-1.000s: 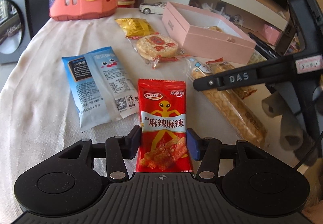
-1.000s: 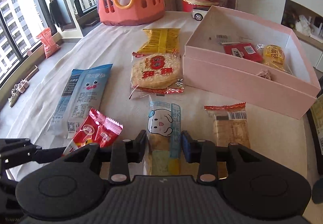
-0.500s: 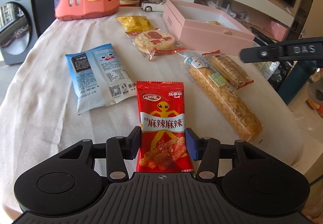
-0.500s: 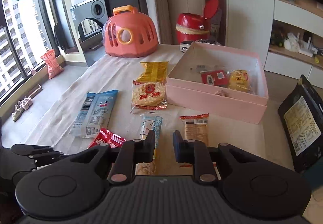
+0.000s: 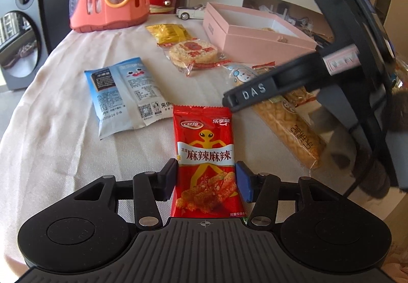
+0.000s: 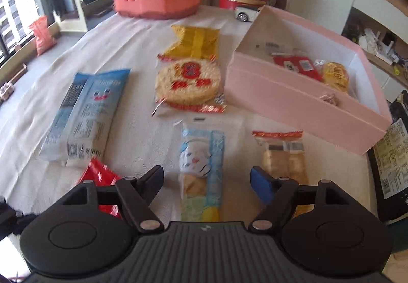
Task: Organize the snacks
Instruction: 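Carry the red packet and bread-stick bag into the pink box and open both tools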
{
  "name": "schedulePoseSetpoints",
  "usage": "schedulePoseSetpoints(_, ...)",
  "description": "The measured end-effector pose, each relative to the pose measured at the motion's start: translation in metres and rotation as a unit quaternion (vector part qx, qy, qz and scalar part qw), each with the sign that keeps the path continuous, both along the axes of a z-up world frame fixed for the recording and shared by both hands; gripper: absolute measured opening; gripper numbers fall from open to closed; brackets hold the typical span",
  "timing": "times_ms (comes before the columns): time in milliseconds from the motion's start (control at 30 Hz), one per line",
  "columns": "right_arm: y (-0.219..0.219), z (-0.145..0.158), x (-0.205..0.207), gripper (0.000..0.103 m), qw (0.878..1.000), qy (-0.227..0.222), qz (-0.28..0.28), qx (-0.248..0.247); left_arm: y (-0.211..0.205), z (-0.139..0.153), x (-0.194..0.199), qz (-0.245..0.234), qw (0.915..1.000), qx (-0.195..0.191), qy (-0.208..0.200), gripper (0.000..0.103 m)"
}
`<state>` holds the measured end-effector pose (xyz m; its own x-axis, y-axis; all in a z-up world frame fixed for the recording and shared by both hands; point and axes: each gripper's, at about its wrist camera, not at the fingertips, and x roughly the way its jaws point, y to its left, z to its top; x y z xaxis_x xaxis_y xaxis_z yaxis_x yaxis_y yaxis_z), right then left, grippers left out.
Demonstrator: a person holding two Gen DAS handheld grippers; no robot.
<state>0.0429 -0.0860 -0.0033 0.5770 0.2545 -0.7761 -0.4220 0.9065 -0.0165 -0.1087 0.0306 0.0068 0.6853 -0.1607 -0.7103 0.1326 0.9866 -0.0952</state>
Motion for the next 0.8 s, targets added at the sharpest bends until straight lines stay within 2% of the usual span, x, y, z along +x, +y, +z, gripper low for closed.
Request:
schedulePoseSetpoints(33,-0.003,-0.001,-0.005,0.075,1.0,-0.005,-0.003,0.005,0.0,0.0,0.0,-0.001,1.0,0.0,-0.001,0.055)
schedulePoseSetpoints(100,-0.012,0.0,-0.012,0.058,1.0,0.001,-0.004,0.025,0.0,0.0,-0.001,-0.002,1.0,0.001,-0.002,0.055)
schedulePoseSetpoints(133,-0.016,0.002,-0.016,0.042,1.0,0.002,-0.002,0.029,0.0,0.0,-0.001,-0.002,1.0,0.0,-0.002,0.055)
schedulePoseSetpoints(167,-0.021,0.004,-0.02,0.033,0.999,0.005,0.002,0.032,0.0,0.0,-0.001,-0.001,1.0,-0.001,-0.002,0.055)
schedulePoseSetpoints(333,-0.049,0.009,-0.049,0.03,0.999,0.004,0.007,0.042,0.003,-0.001,-0.002,0.004,0.9999,-0.01,-0.004,0.056)
schedulePoseSetpoints(433,-0.063,0.008,-0.063,0.03,0.999,-0.003,-0.002,0.038,0.002,-0.001,-0.002,0.007,0.9999,-0.011,-0.004,0.056)
schedulePoseSetpoints(567,-0.082,0.014,-0.073,0.029,0.998,-0.001,-0.019,0.059,0.003,0.001,0.0,0.009,0.9999,-0.014,-0.002,0.053)
schedulePoseSetpoints(667,-0.091,0.026,-0.08,0.028,0.997,-0.021,-0.028,0.069,0.006,0.004,0.002,0.012,0.9993,-0.036,-0.002,0.05)
schedulePoseSetpoints(733,-0.098,0.039,-0.084,0.028,0.995,-0.039,-0.033,0.082,0.007,0.017,0.0,0.007,0.9985,-0.046,-0.029,0.05)
schedulePoseSetpoints(800,-0.106,0.063,-0.091,0.028,0.992,-0.07,-0.033,0.1,0.005,0.044,0.0,-0.001,0.9958,-0.045,-0.079,0.05)
